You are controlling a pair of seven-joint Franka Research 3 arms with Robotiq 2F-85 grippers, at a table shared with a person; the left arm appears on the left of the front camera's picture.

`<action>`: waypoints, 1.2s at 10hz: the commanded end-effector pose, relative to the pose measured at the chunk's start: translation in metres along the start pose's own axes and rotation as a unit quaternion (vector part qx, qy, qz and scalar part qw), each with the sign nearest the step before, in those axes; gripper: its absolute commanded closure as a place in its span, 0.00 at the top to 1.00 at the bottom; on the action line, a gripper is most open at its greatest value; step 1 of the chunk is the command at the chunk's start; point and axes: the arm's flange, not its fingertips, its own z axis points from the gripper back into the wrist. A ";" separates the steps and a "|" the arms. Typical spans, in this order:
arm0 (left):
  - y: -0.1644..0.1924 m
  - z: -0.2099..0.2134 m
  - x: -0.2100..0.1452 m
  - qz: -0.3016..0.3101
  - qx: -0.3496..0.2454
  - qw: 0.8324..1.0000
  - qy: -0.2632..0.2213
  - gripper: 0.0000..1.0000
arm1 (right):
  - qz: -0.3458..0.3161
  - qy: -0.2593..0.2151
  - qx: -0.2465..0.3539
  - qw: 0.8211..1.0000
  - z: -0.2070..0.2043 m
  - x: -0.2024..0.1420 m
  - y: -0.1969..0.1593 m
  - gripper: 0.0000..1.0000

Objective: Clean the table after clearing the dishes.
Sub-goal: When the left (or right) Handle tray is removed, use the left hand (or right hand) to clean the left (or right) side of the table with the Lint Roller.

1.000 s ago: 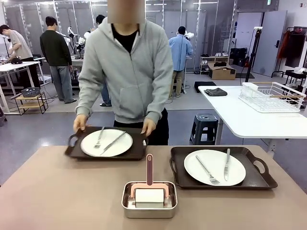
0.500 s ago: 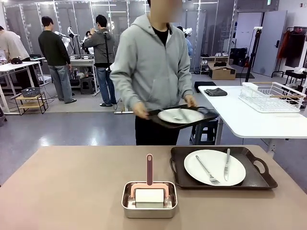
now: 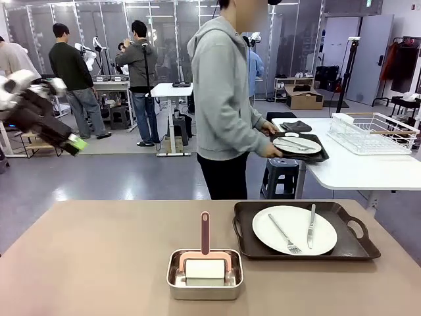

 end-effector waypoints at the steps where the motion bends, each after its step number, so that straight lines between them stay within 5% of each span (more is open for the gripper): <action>1: -0.007 -0.038 0.017 -0.071 0.029 0.996 0.055 1.00 | 0.002 0.000 0.004 1.000 0.001 -0.002 0.003 1.00; 5: -0.072 -0.158 0.057 -0.231 0.014 0.956 0.178 1.00 | 0.002 0.000 0.004 1.000 0.001 -0.002 0.003 1.00; 9: -0.122 -0.249 0.072 -0.340 -0.022 0.908 0.245 1.00 | 0.002 0.000 0.004 1.000 0.001 -0.002 0.003 1.00; 11: -0.132 -0.263 0.071 -0.348 -0.036 0.900 0.260 1.00 | 0.002 0.000 0.004 1.000 0.001 -0.002 0.003 1.00; 12: -0.135 -0.262 0.065 -0.327 -0.035 0.909 0.254 1.00 | 0.002 0.000 0.004 1.000 0.001 -0.002 0.003 1.00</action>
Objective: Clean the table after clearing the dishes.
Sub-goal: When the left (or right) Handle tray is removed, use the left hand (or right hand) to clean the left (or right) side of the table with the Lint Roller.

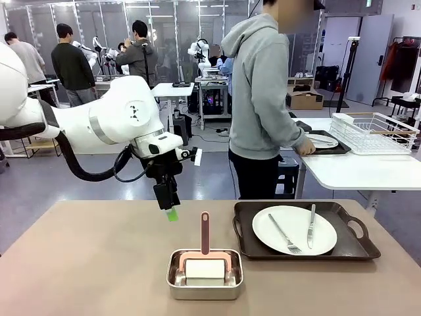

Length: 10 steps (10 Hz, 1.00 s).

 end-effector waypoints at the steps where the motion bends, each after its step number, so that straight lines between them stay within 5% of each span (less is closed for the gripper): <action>1: 0.000 0.007 -0.008 0.009 0.004 1.000 -0.006 1.00 | 0.002 0.000 0.004 1.000 0.001 -0.002 0.003 1.00; 7: 0.003 0.004 -0.006 0.007 0.003 1.000 -0.001 1.00 | 0.002 0.000 0.004 1.000 0.001 -0.002 0.003 1.00; 10: 0.033 -0.009 0.002 -0.030 -0.013 0.999 0.040 1.00 | 0.002 0.000 0.004 1.000 0.001 -0.002 0.003 1.00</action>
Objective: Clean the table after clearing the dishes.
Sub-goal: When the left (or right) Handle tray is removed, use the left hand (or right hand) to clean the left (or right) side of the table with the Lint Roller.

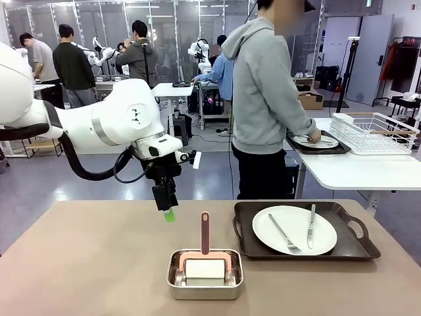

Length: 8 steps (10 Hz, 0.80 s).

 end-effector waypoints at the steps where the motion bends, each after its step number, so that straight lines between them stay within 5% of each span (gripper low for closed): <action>1: 0.022 0.001 0.008 -0.020 -0.024 0.999 0.020 1.00 | 0.001 0.000 0.004 1.000 0.001 -0.002 0.003 1.00; 8: 0.049 -0.060 0.067 -0.006 -0.125 0.990 0.062 1.00 | 0.001 0.000 0.004 1.000 0.001 -0.002 0.003 1.00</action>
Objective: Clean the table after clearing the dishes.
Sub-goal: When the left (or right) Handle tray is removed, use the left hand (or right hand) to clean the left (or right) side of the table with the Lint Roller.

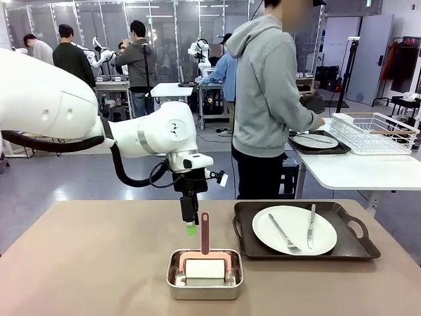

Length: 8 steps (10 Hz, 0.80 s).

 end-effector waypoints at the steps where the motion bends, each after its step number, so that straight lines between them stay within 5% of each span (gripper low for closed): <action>1: 0.009 0.008 0.015 -0.002 -0.010 1.000 0.022 1.00 | 0.001 0.000 0.004 1.000 0.001 -0.002 0.003 1.00; 8: 0.020 0.002 0.043 0.013 -0.040 0.998 0.050 1.00 | 0.001 0.000 0.004 1.000 0.001 -0.002 0.003 1.00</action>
